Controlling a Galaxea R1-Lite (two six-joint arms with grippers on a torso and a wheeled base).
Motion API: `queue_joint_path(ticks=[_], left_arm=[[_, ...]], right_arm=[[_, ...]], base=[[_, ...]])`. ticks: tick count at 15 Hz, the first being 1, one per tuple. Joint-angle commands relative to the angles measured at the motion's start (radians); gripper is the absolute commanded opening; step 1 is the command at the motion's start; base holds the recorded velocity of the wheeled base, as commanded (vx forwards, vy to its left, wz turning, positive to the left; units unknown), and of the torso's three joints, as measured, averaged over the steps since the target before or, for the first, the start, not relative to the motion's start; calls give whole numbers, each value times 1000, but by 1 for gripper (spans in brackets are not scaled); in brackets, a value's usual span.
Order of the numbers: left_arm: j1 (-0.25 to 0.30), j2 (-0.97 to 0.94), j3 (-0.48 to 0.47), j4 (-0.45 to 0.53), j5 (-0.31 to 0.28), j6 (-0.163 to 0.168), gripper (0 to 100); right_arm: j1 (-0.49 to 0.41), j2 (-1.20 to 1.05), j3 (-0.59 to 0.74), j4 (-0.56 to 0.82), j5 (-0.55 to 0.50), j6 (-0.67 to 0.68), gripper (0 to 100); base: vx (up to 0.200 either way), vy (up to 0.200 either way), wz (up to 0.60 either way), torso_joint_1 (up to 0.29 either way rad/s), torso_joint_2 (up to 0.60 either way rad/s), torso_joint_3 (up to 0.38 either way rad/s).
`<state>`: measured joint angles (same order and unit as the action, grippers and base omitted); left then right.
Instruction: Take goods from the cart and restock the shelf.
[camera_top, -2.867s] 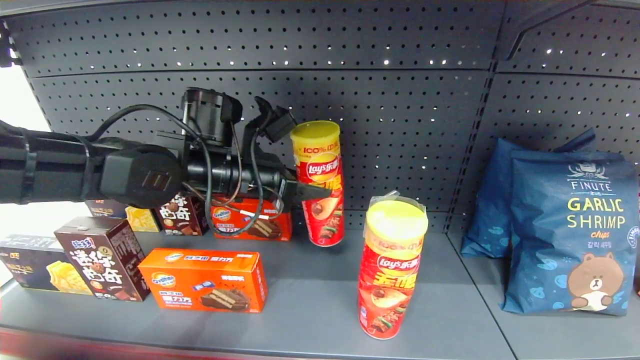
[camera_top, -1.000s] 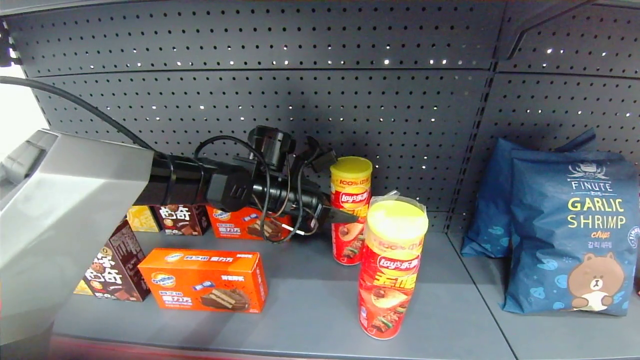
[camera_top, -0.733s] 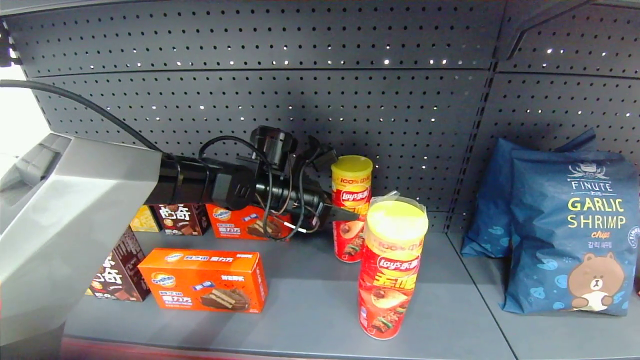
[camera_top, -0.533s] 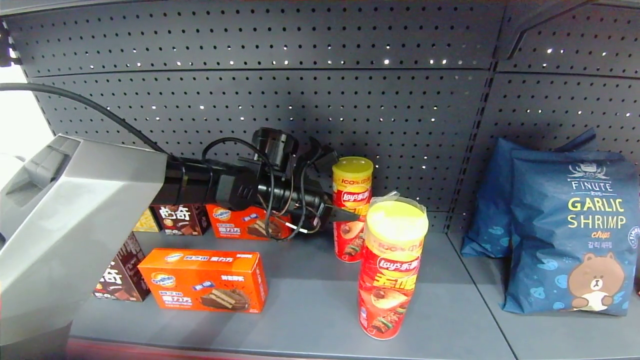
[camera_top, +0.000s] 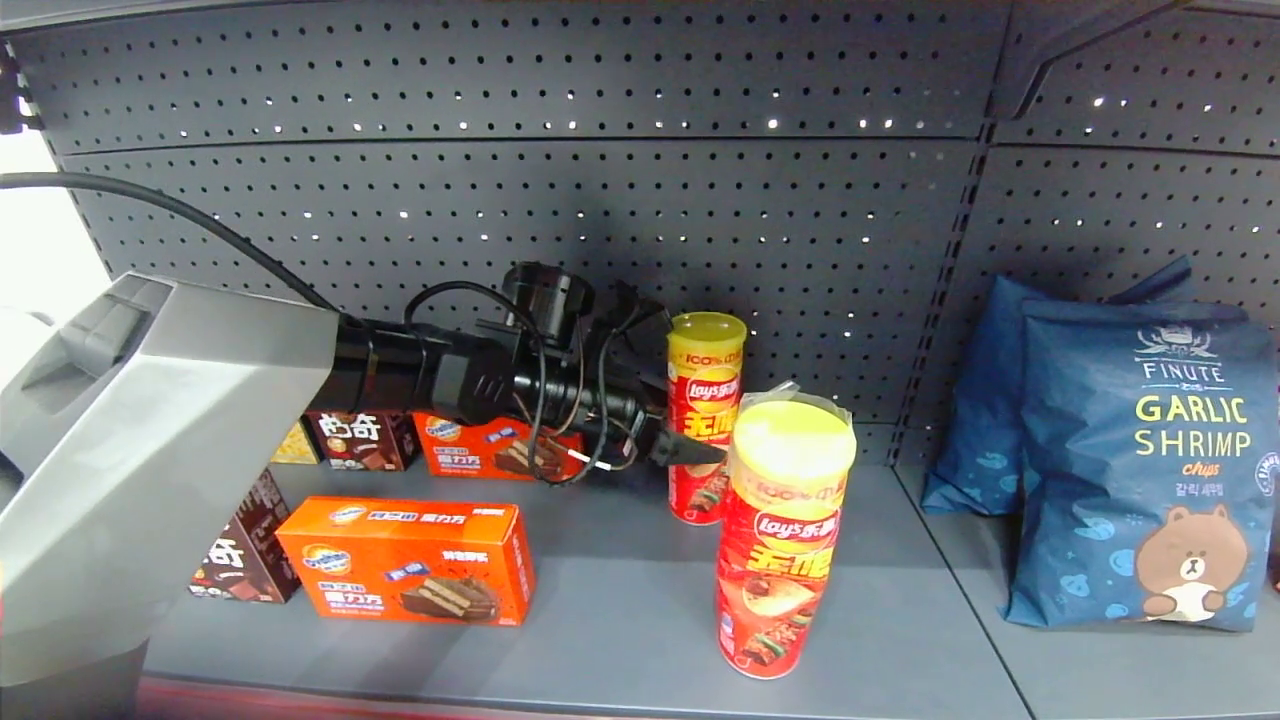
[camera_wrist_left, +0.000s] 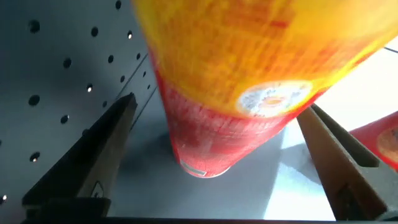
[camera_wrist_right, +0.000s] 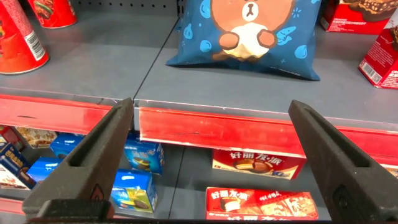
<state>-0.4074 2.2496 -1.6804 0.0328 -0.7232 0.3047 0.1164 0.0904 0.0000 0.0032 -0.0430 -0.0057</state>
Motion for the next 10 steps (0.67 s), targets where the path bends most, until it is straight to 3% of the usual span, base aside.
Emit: queue_joint_path(ticks=[1, 5, 10], left_arm=[[25, -31, 24, -2, 19, 1, 100], [56, -99, 116, -10, 148, 11, 100], [56, -131, 156, -13, 149, 13, 100]], right_arm=[[0, 2, 0, 0, 0, 0, 100], [0, 2, 0, 0, 0, 0, 100], [0, 2, 0, 0, 0, 0, 100]], base=[[0, 0, 0, 0, 0, 0], [0, 0, 0, 0, 0, 0], [0, 0, 0, 0, 0, 0]])
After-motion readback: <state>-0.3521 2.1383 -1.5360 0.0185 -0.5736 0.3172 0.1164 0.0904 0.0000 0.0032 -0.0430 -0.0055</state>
